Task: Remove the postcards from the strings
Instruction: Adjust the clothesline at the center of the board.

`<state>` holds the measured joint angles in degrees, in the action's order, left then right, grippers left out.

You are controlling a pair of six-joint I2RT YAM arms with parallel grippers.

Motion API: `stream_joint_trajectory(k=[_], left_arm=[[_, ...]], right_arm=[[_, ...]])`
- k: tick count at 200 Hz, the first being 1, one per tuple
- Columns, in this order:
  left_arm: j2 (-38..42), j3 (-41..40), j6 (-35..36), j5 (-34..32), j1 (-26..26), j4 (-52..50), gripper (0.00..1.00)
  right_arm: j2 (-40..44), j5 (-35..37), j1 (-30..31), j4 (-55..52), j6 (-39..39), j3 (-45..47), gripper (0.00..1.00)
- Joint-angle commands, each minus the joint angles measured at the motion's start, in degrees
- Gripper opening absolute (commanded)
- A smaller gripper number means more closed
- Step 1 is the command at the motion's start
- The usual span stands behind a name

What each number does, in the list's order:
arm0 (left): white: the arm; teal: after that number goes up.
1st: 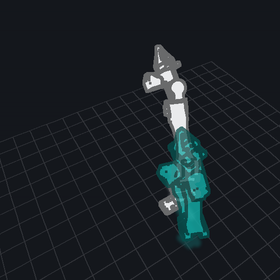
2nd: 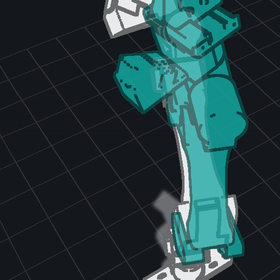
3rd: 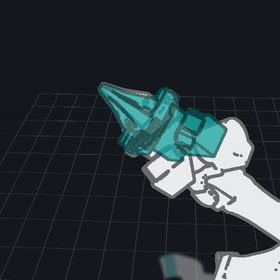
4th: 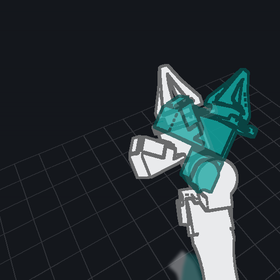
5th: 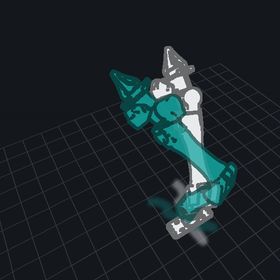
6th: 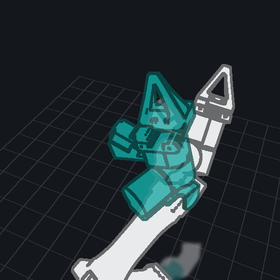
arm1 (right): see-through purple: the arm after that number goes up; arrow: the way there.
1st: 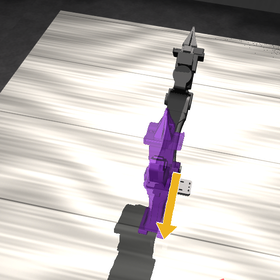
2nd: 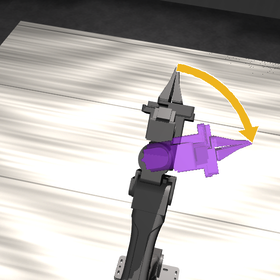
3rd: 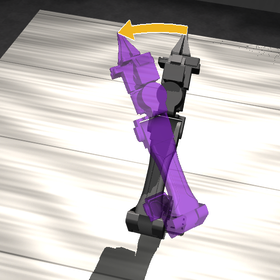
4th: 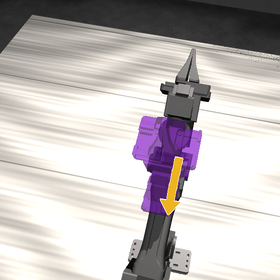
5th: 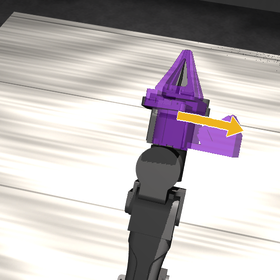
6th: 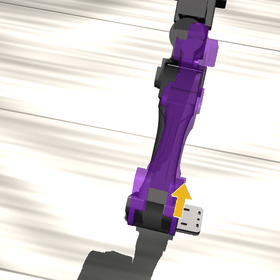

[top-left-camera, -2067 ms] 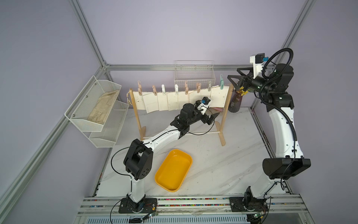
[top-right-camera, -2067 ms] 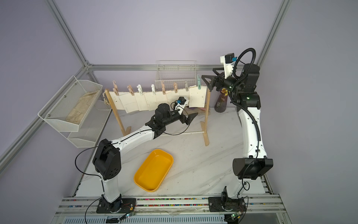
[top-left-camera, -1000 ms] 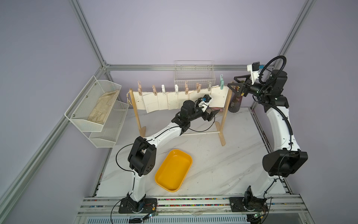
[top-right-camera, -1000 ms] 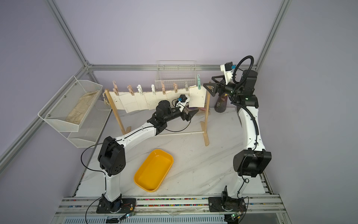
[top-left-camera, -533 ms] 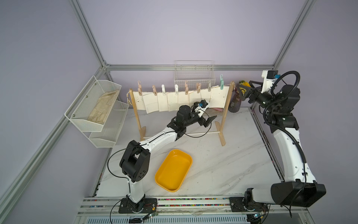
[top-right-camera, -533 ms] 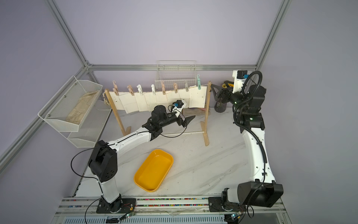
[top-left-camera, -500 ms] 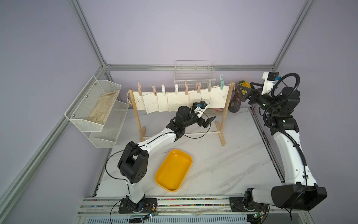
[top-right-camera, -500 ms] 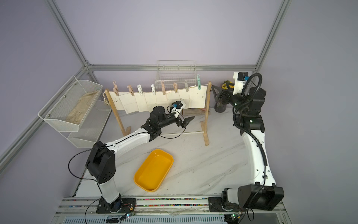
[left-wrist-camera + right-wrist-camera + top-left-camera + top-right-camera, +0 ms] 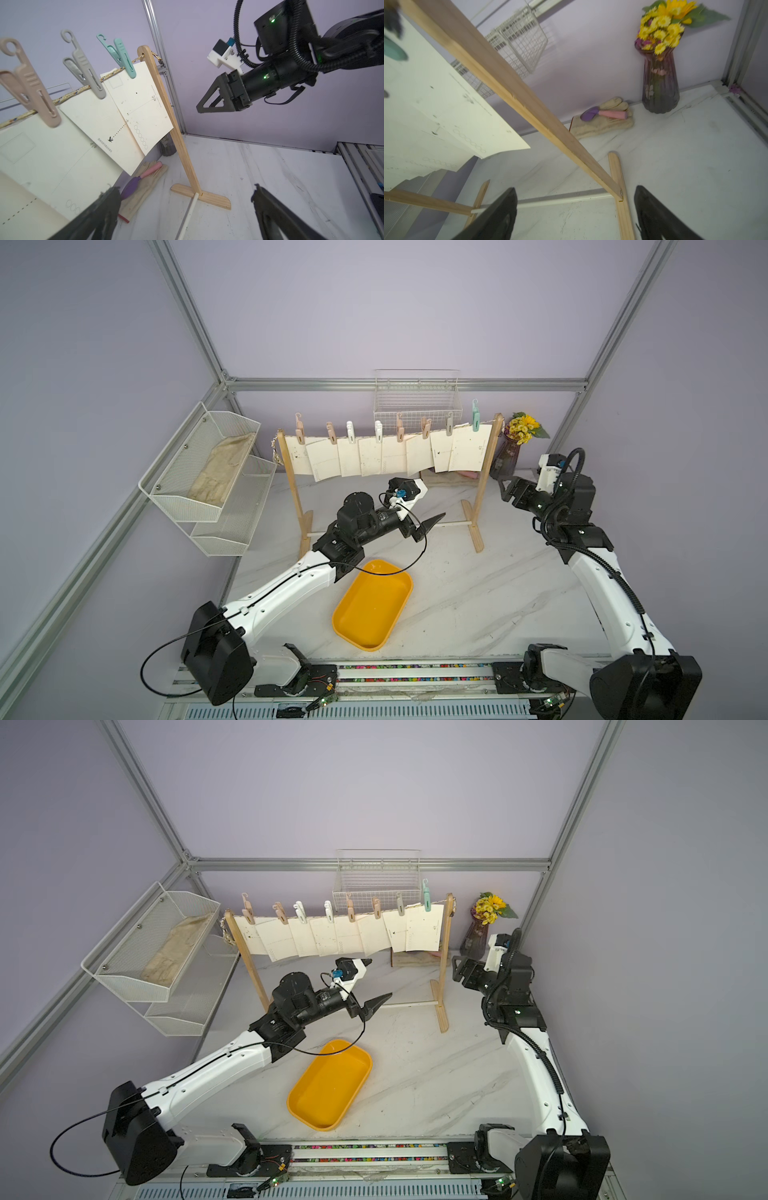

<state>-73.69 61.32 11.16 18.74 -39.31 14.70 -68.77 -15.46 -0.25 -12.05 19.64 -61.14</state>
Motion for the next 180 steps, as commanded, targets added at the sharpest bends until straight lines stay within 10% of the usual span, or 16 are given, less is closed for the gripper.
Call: stream_joint_trajectory(k=[1,180], left_arm=[[4.9,-4.1,2.8,-1.6,-0.1,-2.3,1.0],[10.6,-12.0,4.7,-6.8,-0.6,0.5,1.0]], right_arm=[[-4.1,5.3,5.3,3.6,-3.6,3.6,0.88],[-24.8,13.9,8.4,31.3,-5.5,3.7,0.52]])
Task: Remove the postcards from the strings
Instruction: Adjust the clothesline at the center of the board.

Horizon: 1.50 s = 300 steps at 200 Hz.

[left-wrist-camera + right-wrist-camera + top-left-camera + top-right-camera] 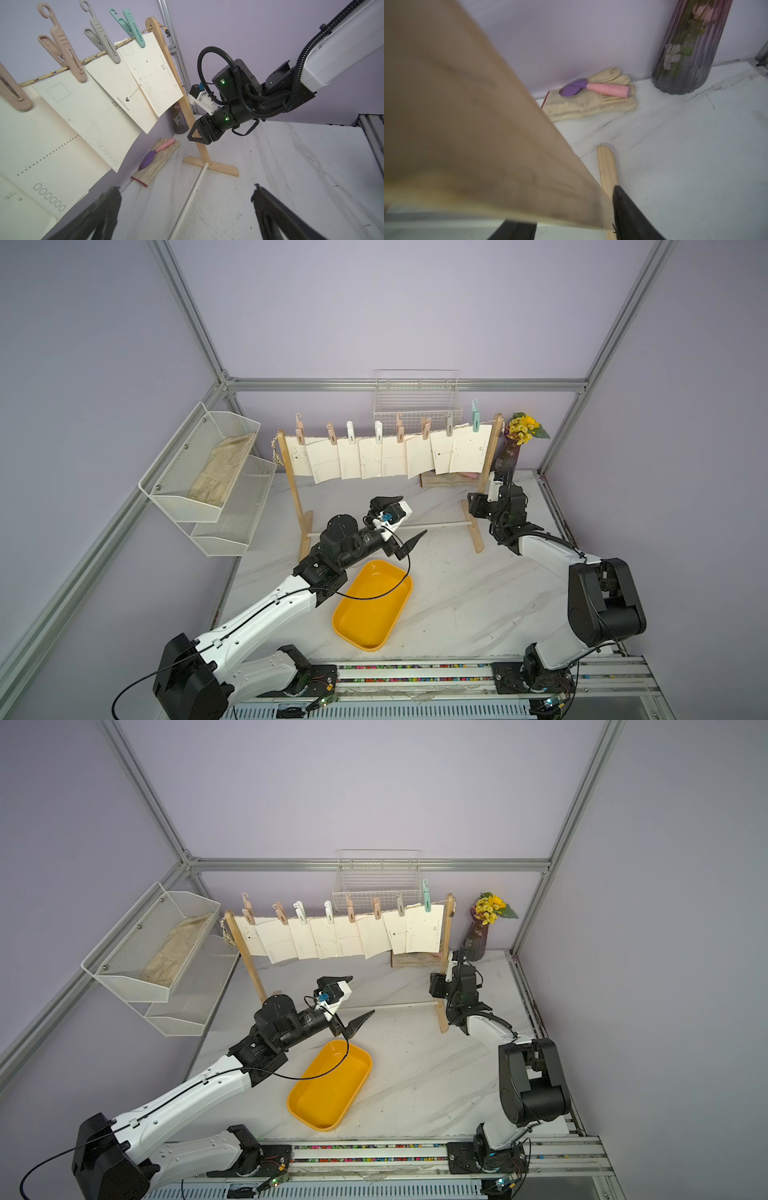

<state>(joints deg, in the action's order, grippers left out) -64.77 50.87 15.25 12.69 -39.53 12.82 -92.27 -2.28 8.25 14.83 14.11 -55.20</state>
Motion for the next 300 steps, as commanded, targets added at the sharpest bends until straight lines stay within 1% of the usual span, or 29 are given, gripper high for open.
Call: stream_joint_trajectory(k=[1,17,48,79,121,137,164,168,184,206,237,249,267,282,300], left_arm=[[1.7,-1.6,0.6,-0.7,-0.4,2.5,1.0],[1.5,-1.6,0.6,-0.9,-0.4,2.3,1.0],[1.2,-1.6,0.5,-0.8,-0.5,2.4,1.0],[1.0,-1.5,0.2,-0.8,-0.4,2.4,1.0],[1.1,-1.6,0.3,-0.7,-0.4,2.4,1.0],[1.2,-1.5,0.2,-0.6,-0.6,2.4,1.0],[1.2,-1.5,0.1,-0.5,-0.6,2.4,1.0],[1.2,-1.5,0.1,-0.5,-0.6,2.4,1.0],[1.2,-1.5,0.1,-0.5,-0.8,2.4,1.0],[1.2,-1.6,0.2,-0.5,-0.9,2.5,1.0],[1.4,-1.7,0.5,-0.6,-1.1,2.4,1.0],[1.3,-1.7,0.5,-0.6,-1.2,2.4,1.0],[1.3,-1.6,0.4,-0.4,-1.2,2.4,1.0],[1.2,-1.5,0.3,-0.3,-1.3,2.4,1.0],[1.3,-1.6,0.4,-0.5,-1.3,2.5,1.0]], right_arm=[[-1.4,0.8,0.0,4.4,0.1,-2.2,0.52],[-2.3,0.4,0.0,4.8,-0.4,-2.8,0.47],[-2.2,1.3,0.0,5.7,-0.4,-2.6,0.32],[0.2,2.1,0.0,5.8,0.1,-0.9,0.24],[6.8,4.5,0.0,4.3,2.0,3.0,0.22],[9.7,6.6,0.0,3.0,3.6,5.0,0.18],[13.4,9.7,-0.1,0.7,7.2,7.9,0.17],[15.2,10.3,0.0,0.2,7.8,8.3,0.17],[17.8,12.5,0.0,-1.7,10.3,9.9,0.16],[20.9,14.8,1.0,-3.1,13.0,12.6,0.14],[24.2,20.9,4.2,-6.9,16.5,15.0,0.1],[25.1,22.3,5.9,-7.5,17.9,15.8,0.1],[25.1,26.6,9.9,-10.0,20.5,15.8,0.1],[25.2,31.8,14.3,-12.0,22.5,15.8,0.14],[25.8,36.5,18.7,-14.0,25.2,16.4,0.14]])
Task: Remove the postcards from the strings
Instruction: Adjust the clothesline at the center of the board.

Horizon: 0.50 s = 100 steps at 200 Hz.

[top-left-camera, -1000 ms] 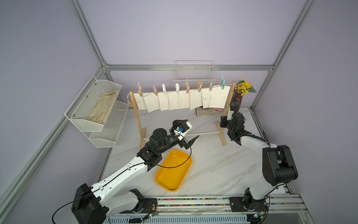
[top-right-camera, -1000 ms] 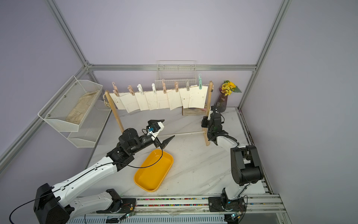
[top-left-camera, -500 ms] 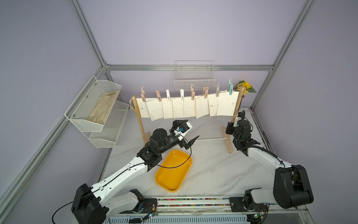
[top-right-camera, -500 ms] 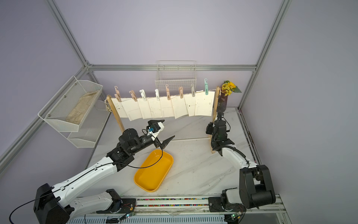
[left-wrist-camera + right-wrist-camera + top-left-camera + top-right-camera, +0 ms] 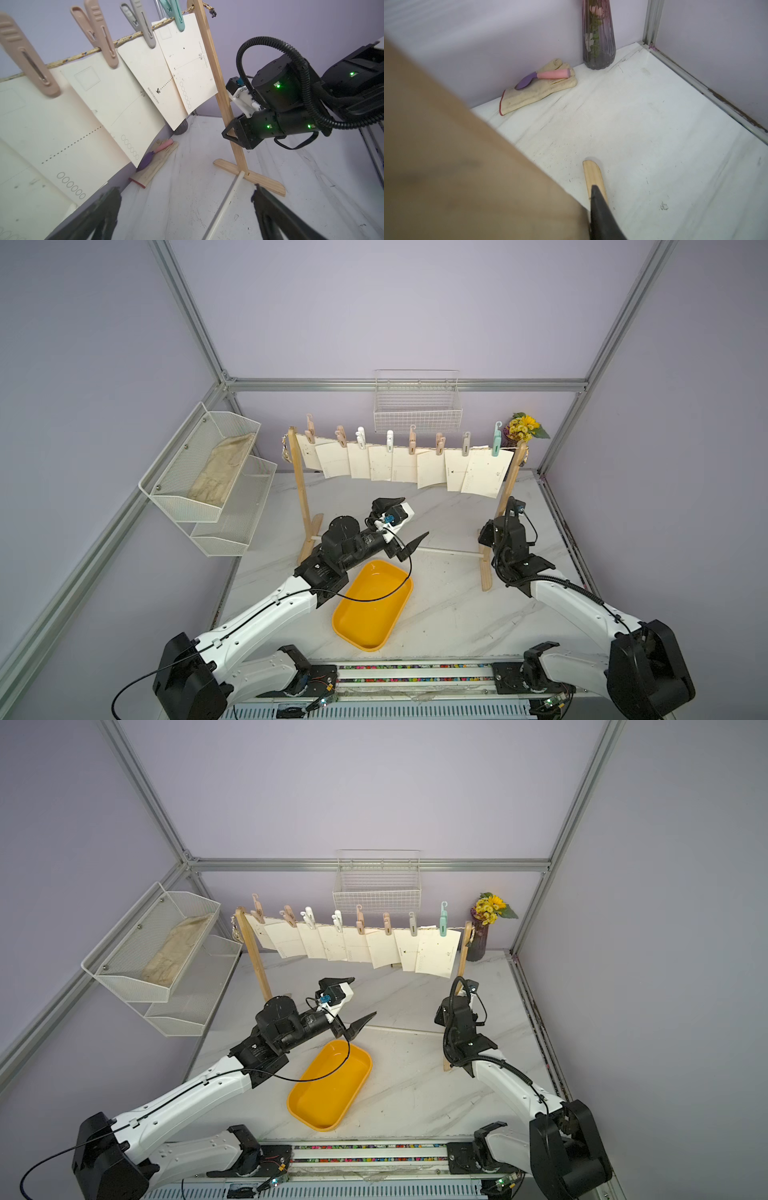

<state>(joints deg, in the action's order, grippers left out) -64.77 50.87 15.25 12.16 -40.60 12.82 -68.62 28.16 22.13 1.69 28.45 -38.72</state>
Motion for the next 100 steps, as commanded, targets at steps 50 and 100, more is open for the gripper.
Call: stream_joint_trajectory(k=[50,100], left_arm=[[1.6,-1.5,0.5,0.9,-0.4,2.5,1.0],[1.6,-0.7,0.1,4.6,-0.3,2.3,1.0]], right_arm=[[4.0,10.6,10.7,-6.8,14.0,-0.5,0.22],[9.4,11.9,10.9,-13.5,13.1,-1.3,0.72]])
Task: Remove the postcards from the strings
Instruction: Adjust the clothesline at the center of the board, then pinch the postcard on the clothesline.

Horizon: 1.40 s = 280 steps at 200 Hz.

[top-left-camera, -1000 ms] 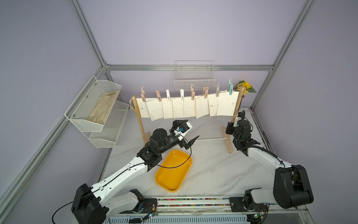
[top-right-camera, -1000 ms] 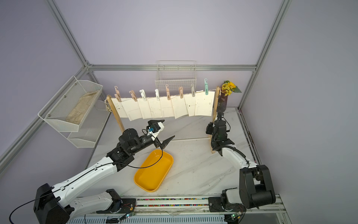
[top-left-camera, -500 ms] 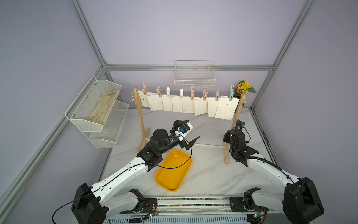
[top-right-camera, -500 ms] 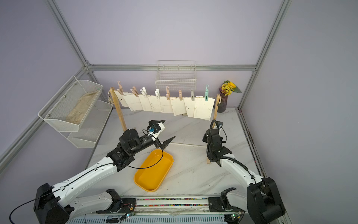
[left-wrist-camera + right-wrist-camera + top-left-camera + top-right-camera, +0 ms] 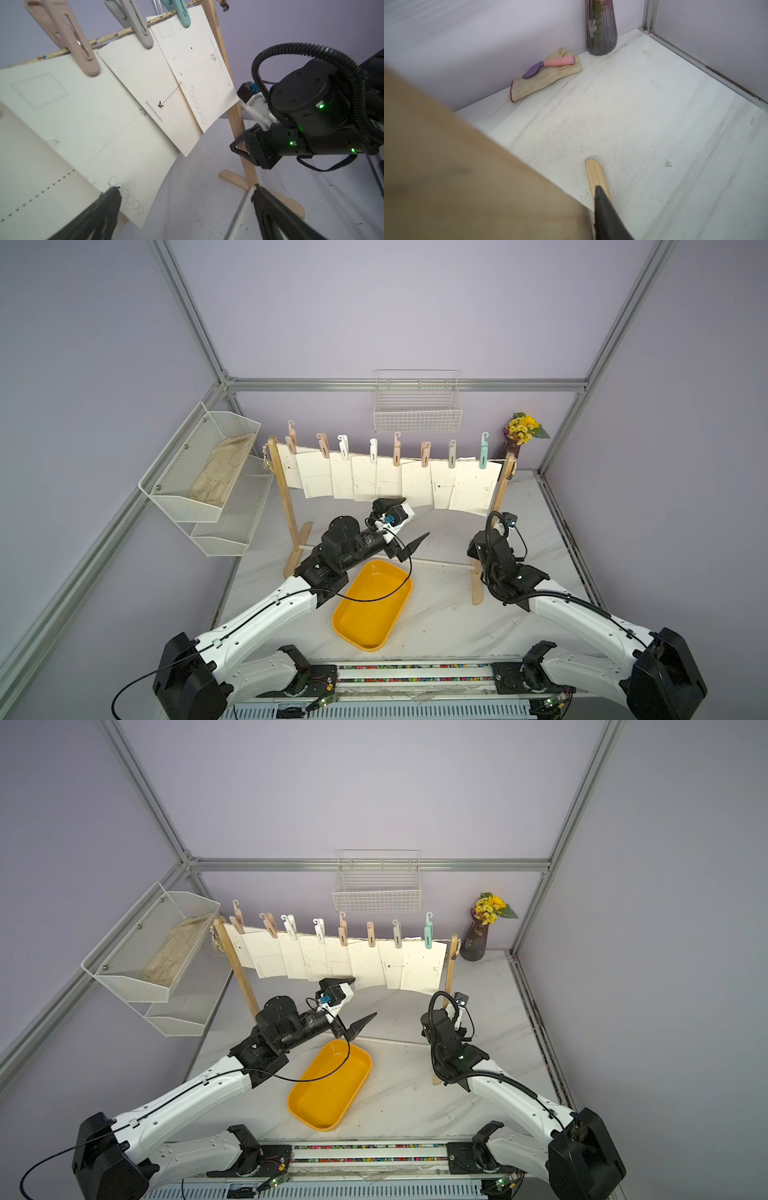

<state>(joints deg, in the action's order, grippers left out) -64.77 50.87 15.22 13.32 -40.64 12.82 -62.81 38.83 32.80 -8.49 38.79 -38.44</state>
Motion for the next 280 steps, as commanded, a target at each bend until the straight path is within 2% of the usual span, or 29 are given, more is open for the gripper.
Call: stream_joint_trajectory(k=[1,12,26,56,69,89,128,153,187,212,239,258,280], left_arm=[[1.6,-0.7,0.1,3.6,-0.3,2.4,1.0],[1.9,-0.3,-0.3,5.3,-0.3,2.0,1.0],[2.6,0.3,-0.6,6.5,-0.4,1.4,1.0],[4.7,1.1,0.1,11.0,-0.7,-0.3,0.99],[5.3,1.8,-0.3,13.7,-0.7,-1.1,0.97],[5.3,3.1,-1.6,17.1,-0.8,-2.3,0.94],[3.6,5.1,-4.0,18.9,-1.2,-2.6,0.92],[1.0,7.1,-4.9,18.2,-1.8,-2.4,0.92],[-3.6,11.9,-6.9,16.9,-2.1,-2.3,0.92],[-6.2,14.6,-6.8,16.0,-2.1,-1.9,0.92],[-8.9,16.7,-6.9,15.0,-2.1,-0.7,0.92],[-11.4,18.4,-8.0,14.9,-2.1,0.0,0.92],[-13.9,19.9,-9.2,14.9,-2.0,0.9,0.92]], right_arm=[[3.6,1.2,0.3,-3.4,2.7,-1.7,0.73],[4.6,0.0,0.3,-5.3,1.2,-2.5,0.82],[5.7,-2.2,0.3,-8.2,-0.6,-4.0,0.87],[10.3,-10.1,0.3,-12.8,-8.0,-6.7,0.87],[12.7,-17.8,0.3,-13.4,-15.2,-8.1,0.87],[14.6,-25.9,0.3,-19.6,-21.2,-11.9,0.87],[15.9,-36.8,0.3,-27.1,-20.4,-14.2,0.87],[16.4,-46.8,0.3,-26.8,-24.7,-15.9,0.79],[20.1,-51.8,0.3,-19.9,-29.5,-21.9,0.78],[18.2,-58.4,0.3,-15.8,-32.6,-27.6,0.79],[14.2,-59.5,0.3,-10.6,-33.2,-33.2,0.81],[10.9,-55.8,0.3,-5.2,-33.1,-36.8,0.85],[5.6,-48.2,0.3,-3.2,-34.7,-43.1,0.86]])
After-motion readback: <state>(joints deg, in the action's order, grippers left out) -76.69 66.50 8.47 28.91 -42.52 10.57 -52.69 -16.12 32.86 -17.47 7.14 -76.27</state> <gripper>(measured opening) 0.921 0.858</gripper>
